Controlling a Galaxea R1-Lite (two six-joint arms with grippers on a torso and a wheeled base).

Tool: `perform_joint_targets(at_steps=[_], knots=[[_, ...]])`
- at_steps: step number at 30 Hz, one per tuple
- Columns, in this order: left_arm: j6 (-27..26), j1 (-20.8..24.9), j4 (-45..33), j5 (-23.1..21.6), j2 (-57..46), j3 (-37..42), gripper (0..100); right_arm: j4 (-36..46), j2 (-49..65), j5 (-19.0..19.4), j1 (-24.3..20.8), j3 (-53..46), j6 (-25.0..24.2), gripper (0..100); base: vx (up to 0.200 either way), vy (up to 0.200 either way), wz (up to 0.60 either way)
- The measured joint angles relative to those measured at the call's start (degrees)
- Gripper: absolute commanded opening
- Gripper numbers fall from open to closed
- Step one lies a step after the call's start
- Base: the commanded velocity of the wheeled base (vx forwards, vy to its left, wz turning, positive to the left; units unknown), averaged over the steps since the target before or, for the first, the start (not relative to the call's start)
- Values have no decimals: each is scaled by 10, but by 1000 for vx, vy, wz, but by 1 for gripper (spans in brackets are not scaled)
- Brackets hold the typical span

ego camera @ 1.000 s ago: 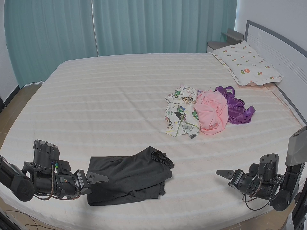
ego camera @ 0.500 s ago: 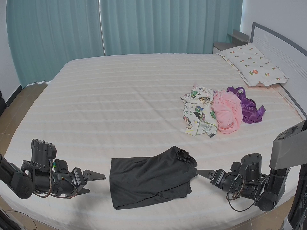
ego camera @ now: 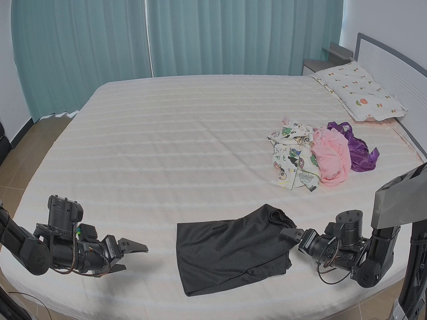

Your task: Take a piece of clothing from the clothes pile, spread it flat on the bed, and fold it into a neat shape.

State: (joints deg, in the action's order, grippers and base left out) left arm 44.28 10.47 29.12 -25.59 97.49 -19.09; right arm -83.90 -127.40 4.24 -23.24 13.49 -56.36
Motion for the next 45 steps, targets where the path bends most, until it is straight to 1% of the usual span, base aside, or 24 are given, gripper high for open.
perform_joint_targets(at_steps=[2, 3, 11, 19, 28, 34, 38, 39, 42, 45], knots=[[0, 0, 0, 0, 3, 0, 100, 0, -6, 0, 3, 7, -1, 100, 0, 0, 0], [0, 0, 1, 0, 5, 0, 100, 0, -8, -1, 4, 9, -2, 0, 0, 0, 0], [0, 0, 25, 1, 16, 4, 100, -3, -14, -2, 8, 4, -5, 0, 0, 0, 0], [0, 0, 31, 1, 30, 6, 100, -8, 6, 0, 7, -38, -5, 0, 0, 0, 0], [-1, -1, 32, 0, 41, 6, 100, -8, 53, 7, -18, -107, -1, 0, 0, 0, 0], [-2, -1, 33, 0, 48, 5, 100, -4, 69, 8, -30, -123, 19, 0, 0, 0, 0], [-2, -1, 33, 0, 51, 5, 100, -2, 68, 9, -33, -124, 24, 0, 0, 0, 0], [-2, -1, 33, 0, 52, 5, 100, 0, 68, 9, -33, -124, 25, 100, 0, 0, 0], [-2, -1, 33, 0, 54, 5, 100, 12, 67, 8, -34, -125, 30, 100, 0, 0, 0], [-2, -1, 33, 0, 56, 3, 100, 7, 65, 8, -34, -125, 32, 100, 0, 0, 0]])
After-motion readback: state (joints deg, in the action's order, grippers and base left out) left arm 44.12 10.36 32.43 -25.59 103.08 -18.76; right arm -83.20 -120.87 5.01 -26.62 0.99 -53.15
